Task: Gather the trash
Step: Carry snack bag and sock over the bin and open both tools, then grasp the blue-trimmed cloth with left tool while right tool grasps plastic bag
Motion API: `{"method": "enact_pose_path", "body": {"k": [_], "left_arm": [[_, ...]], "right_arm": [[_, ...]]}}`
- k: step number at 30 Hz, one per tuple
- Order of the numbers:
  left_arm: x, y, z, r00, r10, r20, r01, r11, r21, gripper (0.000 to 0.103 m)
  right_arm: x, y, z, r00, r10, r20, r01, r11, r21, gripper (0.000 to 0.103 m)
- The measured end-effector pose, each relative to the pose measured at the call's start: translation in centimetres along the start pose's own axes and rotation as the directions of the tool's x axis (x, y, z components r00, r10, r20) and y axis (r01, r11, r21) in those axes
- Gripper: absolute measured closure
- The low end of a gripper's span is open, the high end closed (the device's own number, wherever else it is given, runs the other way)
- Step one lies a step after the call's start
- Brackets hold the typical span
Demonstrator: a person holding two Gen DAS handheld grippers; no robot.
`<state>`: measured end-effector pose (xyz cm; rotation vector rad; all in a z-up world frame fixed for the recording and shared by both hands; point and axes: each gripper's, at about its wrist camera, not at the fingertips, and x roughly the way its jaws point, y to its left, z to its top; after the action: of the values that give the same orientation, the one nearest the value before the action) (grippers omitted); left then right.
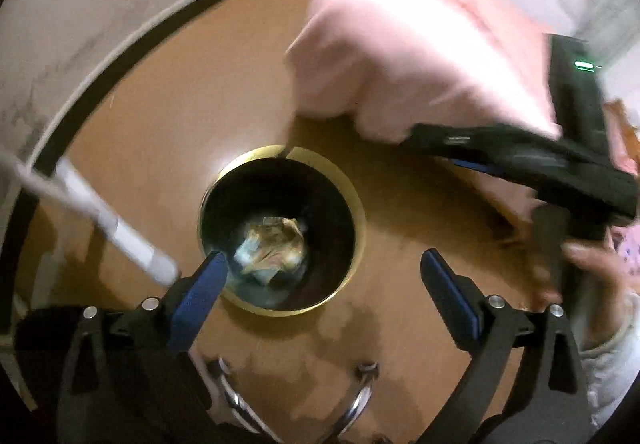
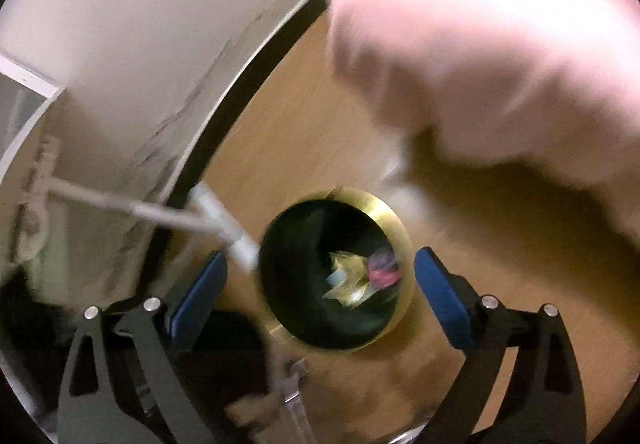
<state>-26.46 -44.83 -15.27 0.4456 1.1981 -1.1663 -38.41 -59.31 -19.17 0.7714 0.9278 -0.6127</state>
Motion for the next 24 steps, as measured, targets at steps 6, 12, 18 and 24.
{"method": "enact_pose_path", "body": {"k": [6, 12, 18, 24], "left_arm": [[-16.4, -3.6, 0.6, 0.93, -0.039, 0.366, -0.019, 0.988, 0.155, 0.007], [-29.4, 6.4, -3.6, 0.796, 0.267, 0.543, -0.243, 0.963, -0.118, 0.007], [-40.0, 22.4, -15.8, 0.617, 0.715, 0.329, -0.436, 0.659, -0.614, 0.007], [-44.4, 32.0, -25.7, 0.619, 0.779, 0.096, -0.398, 0.417, -0.817, 0.007]], "right_arm": [[-11.5, 5.2, 0.9, 0.884, -0.2, 0.423, 0.266, 0.959, -0.102, 0.007], [-15.2, 14.4, 1.8, 0.859, -0.056, 0.508, 0.21, 0.945, -0.25, 0.007], [-13.6, 27.3, 1.6, 0.904, 0.211, 0.372, -0.011, 0.882, -0.472, 0.007], [-12.2, 43.2, -3.3, 0.881, 0.449, 0.152, -0.208, 0.655, -0.727, 0.007]]}}
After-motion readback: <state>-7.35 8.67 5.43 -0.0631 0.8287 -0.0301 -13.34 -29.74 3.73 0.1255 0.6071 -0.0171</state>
